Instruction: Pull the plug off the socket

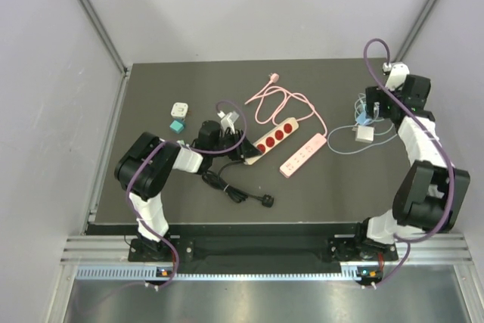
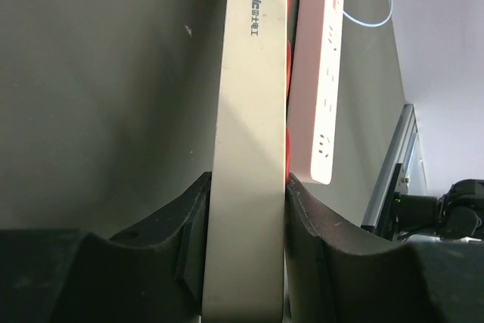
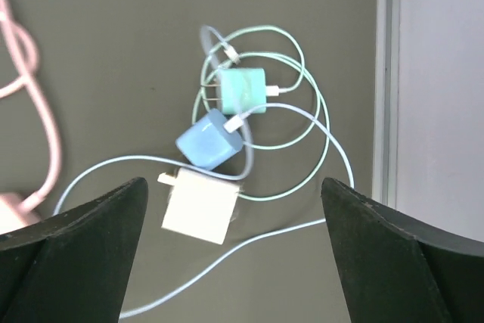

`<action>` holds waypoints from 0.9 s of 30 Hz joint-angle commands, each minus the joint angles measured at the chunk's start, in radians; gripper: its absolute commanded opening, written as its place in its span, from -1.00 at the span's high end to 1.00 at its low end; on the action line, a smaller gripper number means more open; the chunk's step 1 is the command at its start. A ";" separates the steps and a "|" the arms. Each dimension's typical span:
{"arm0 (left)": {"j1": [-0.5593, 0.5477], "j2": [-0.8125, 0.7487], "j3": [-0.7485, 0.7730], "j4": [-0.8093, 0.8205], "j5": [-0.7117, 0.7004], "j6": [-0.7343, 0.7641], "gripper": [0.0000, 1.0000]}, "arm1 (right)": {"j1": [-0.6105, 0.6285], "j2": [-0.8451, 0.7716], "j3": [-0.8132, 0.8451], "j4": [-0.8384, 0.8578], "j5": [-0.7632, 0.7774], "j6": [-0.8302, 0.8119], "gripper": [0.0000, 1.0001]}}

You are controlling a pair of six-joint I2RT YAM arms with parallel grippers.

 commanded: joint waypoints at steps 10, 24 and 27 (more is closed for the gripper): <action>-0.002 0.047 0.002 -0.369 -0.071 0.096 0.05 | -0.008 -0.338 -0.131 0.027 -0.364 0.043 -1.00; -0.002 -0.009 0.027 -0.487 -0.166 0.140 -0.31 | -0.008 -0.441 -0.214 0.004 -0.455 0.068 -0.99; -0.002 -0.066 0.046 -0.556 -0.243 0.175 -0.38 | -0.008 -0.443 -0.218 0.005 -0.461 0.065 -0.99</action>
